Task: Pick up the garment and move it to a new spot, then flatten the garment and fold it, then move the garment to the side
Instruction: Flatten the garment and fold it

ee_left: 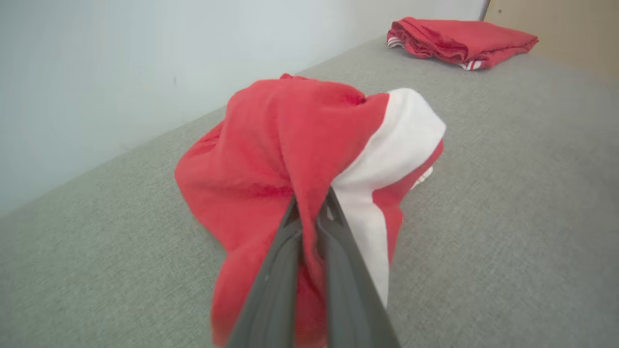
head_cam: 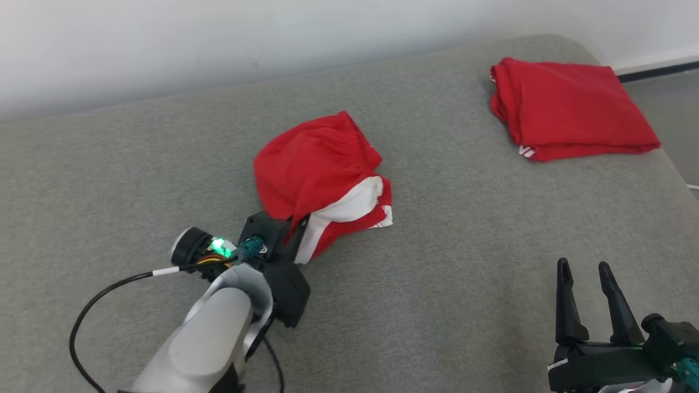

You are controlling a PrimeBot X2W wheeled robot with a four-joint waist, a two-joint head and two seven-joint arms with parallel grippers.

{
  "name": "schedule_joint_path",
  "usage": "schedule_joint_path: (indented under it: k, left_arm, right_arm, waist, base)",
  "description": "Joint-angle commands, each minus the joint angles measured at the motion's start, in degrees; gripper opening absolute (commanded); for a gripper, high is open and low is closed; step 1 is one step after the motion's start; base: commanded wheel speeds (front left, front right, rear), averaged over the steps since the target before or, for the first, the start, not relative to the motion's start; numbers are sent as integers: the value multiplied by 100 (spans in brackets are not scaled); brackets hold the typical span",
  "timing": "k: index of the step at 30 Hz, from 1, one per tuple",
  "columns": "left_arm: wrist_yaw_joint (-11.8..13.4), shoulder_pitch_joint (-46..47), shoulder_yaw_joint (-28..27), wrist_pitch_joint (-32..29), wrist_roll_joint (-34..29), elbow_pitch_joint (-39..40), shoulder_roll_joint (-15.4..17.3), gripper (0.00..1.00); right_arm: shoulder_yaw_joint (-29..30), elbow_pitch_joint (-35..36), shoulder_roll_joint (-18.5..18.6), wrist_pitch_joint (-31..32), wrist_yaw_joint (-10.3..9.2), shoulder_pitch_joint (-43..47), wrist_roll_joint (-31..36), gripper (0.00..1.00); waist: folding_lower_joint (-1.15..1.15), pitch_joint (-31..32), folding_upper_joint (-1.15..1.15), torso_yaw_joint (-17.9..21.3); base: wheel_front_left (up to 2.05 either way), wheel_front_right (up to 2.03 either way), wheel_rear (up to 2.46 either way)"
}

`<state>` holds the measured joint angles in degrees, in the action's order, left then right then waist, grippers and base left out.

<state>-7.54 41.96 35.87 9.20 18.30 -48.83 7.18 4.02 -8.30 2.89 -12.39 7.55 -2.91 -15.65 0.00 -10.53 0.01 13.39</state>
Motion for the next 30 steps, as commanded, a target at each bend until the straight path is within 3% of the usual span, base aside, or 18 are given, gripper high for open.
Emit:
schedule_joint_path:
  k: [1,8,15,22,27,29,30]
  left_arm:
    - [14,59,-6,165,129,105,-85,0]
    - [75,-345,-158,457,462,675,-201,0]
    - [419,-1582,-417,553,767,1464,35,0]
    - [716,-2826,-591,574,992,1953,345,0]
    - [819,-3162,-618,575,1019,2209,506,0]
    - [853,-3166,-586,578,938,2355,542,82]
    - [855,-3160,-581,582,921,2450,538,100]
  right_arm:
    - [35,17,-2,19,-12,95,55,100]
    - [112,92,0,120,-12,240,119,100]
    - [113,221,0,271,-12,353,176,100]
    - [97,279,0,370,-12,472,185,100]
    - [96,318,-1,418,-12,552,197,100]
    - [89,326,0,434,-12,576,199,100]
    - [85,326,0,443,-12,591,194,100]
  waist:
    - [0,181,-1,-297]
    - [0,443,-1,-945]
    - [0,638,-1,-1495]
    - [0,783,-1,-1679]
    - [0,864,-1,-1706]
    - [0,892,-1,-1708]
    - [0,916,-1,-1708]
  base:
    - [0,0,0]
    - [0,0,0]
    - [0,0,0]
    - [0,0,0]
    - [0,0,0]
    - [0,0,0]
    - [0,0,0]
